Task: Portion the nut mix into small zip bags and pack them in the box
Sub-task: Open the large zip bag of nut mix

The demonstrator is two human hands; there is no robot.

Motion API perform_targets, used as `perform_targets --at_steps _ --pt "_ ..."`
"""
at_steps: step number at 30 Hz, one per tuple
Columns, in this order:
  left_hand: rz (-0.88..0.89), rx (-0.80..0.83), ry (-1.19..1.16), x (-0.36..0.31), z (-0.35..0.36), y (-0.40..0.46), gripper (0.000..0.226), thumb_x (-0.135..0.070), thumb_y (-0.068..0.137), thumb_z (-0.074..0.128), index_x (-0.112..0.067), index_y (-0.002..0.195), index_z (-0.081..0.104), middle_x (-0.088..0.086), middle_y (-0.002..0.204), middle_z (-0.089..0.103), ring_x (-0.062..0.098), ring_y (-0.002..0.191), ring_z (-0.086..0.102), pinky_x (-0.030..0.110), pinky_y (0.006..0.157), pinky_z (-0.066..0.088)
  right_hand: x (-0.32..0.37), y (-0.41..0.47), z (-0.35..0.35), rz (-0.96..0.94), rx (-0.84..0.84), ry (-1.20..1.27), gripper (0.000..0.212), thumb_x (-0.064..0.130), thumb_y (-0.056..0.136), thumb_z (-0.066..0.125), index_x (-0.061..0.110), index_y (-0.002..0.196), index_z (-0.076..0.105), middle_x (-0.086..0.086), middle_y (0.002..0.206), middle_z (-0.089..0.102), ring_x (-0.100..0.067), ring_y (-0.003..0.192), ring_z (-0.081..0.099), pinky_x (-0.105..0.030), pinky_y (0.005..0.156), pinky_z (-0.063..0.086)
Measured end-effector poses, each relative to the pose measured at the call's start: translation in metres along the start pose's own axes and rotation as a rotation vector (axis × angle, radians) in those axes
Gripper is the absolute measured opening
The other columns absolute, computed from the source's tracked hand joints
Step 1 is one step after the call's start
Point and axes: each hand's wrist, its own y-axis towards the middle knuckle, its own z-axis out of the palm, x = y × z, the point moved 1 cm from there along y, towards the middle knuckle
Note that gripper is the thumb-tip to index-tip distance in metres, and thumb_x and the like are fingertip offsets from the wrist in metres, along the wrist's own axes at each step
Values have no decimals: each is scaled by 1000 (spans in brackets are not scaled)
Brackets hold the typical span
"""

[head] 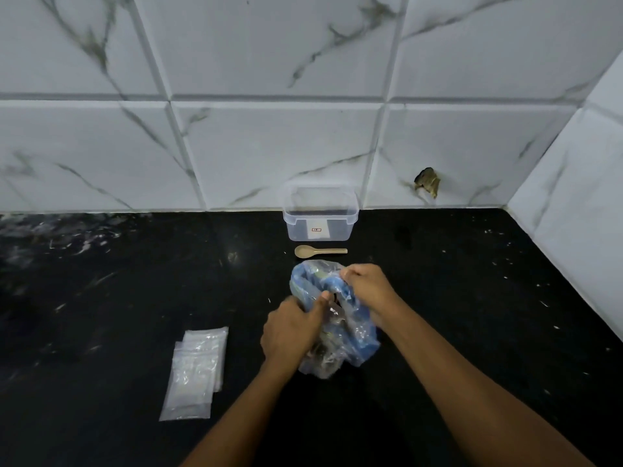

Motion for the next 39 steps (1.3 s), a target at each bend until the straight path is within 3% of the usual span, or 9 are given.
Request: perform_targets --at_steps 4,7,11,15,18,24,28,33,39 --pt "-86 55 -287 -3 0 11 12 -33 96 59 -22 93 61 3 92 69 18 82 69 43 78 60 -3 -11 -11 261 57 451 21 17 98 49 6 94 67 -16 94 70 -25 84 67 -39 78 55" --pt "-330 159 -795 -12 -8 17 15 -11 98 51 -4 97 64 13 90 68 21 71 65 35 58 56 -4 -18 -21 352 75 724 24 18 99 45 5 99 66 -16 94 69 -27 86 65 -43 78 52" --pt "-540 406 -1396 -13 -32 27 25 -3 87 41 7 100 60 26 97 66 36 90 64 52 76 51 -11 -22 -49 385 54 899 27 8 93 44 -3 80 65 -18 66 69 -27 54 68 -39 64 57" --pt "-651 473 -1379 -5 -27 28 41 -9 75 39 5 107 60 30 98 66 42 95 62 57 77 50 -38 -25 -50 527 -8 876 22 7 91 45 -2 83 63 -20 72 68 -32 62 69 -43 54 58" --pt "-602 442 -1280 2 -18 30 33 -17 88 41 0 108 61 23 96 67 36 91 63 52 81 52 -57 -26 -44 542 -25 739 16 10 92 49 0 94 61 -19 86 62 -31 80 62 -46 74 56" --pt "-133 -155 -153 17 -24 20 49 -66 89 50 -19 101 55 4 93 64 19 84 63 42 80 56 -48 -22 -57 62 -250 7 26 36 95 52 14 104 63 -5 104 65 -17 93 61 -33 82 48" --pt "-14 5 221 18 -15 11 66 -84 76 42 -23 85 63 0 78 69 17 73 67 35 74 58 -36 -10 -46 -211 31 -506 35 34 90 62 21 123 61 6 114 59 -12 106 57 -28 89 46" --pt "-109 120 -263 13 -10 15 18 -30 96 58 -14 92 65 7 88 72 17 79 72 39 74 61 -35 -7 -29 -300 -10 -614 24 26 96 52 12 81 65 -4 76 62 -16 70 58 -33 67 46" --pt "-431 399 -1132 -4 -30 21 17 -2 98 44 0 99 60 16 86 66 25 77 64 41 71 57 -22 -11 -46 25 29 118 26 25 98 52 7 87 67 -10 87 69 -22 80 65 -37 76 53"
